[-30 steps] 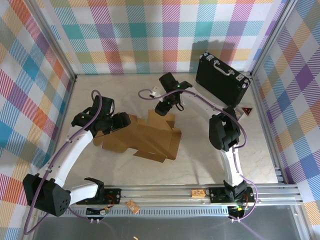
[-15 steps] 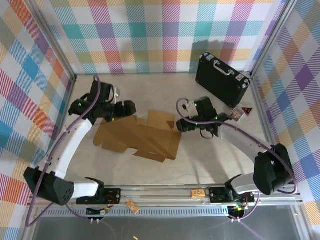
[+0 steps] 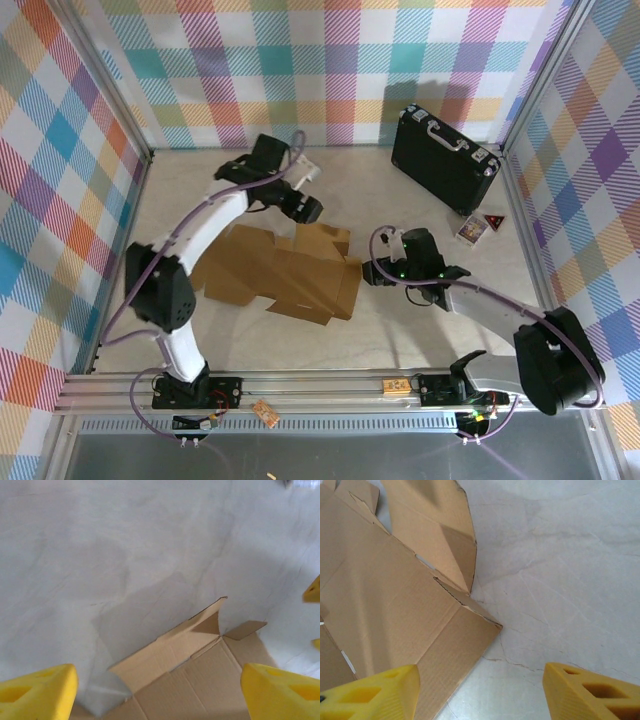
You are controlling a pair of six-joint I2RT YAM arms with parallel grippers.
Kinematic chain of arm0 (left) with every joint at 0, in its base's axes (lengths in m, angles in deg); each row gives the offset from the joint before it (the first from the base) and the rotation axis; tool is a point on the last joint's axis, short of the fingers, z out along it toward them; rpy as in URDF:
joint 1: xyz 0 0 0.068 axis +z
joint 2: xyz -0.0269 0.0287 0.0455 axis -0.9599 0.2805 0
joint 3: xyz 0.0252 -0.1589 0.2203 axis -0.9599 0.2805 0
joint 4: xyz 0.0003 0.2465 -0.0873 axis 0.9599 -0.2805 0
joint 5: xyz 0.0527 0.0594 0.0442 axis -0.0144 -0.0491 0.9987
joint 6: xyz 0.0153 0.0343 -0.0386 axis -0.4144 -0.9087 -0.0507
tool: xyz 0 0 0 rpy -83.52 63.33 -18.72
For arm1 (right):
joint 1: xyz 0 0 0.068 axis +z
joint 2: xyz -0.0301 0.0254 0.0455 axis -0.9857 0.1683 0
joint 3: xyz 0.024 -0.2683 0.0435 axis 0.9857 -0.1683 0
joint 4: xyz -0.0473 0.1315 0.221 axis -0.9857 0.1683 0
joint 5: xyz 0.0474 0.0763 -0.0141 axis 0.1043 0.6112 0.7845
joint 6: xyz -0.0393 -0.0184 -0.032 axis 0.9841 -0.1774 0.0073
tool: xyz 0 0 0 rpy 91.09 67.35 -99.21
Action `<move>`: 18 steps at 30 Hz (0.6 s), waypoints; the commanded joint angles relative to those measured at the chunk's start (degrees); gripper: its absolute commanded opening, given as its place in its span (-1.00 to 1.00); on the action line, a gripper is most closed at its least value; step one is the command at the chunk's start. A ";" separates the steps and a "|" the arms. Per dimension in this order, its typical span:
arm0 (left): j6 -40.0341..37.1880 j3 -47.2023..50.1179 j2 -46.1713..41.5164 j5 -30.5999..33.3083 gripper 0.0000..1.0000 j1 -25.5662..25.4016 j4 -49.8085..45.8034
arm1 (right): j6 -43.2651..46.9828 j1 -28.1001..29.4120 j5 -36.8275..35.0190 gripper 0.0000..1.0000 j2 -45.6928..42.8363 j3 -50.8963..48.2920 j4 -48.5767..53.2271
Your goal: Fold the paper box
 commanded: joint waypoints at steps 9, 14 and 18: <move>-24.25 -16.74 17.86 1.49 0.67 -5.95 -12.71 | -1.89 -0.35 -1.86 0.33 -3.09 -1.91 -5.15; -24.60 -21.48 23.74 3.15 0.55 -6.24 -16.65 | -1.62 -0.35 -1.80 0.33 -3.63 -2.01 -4.76; -25.84 -21.86 24.91 3.05 0.41 -6.37 -18.04 | -1.59 -0.35 -2.17 0.33 -3.45 -1.86 -4.35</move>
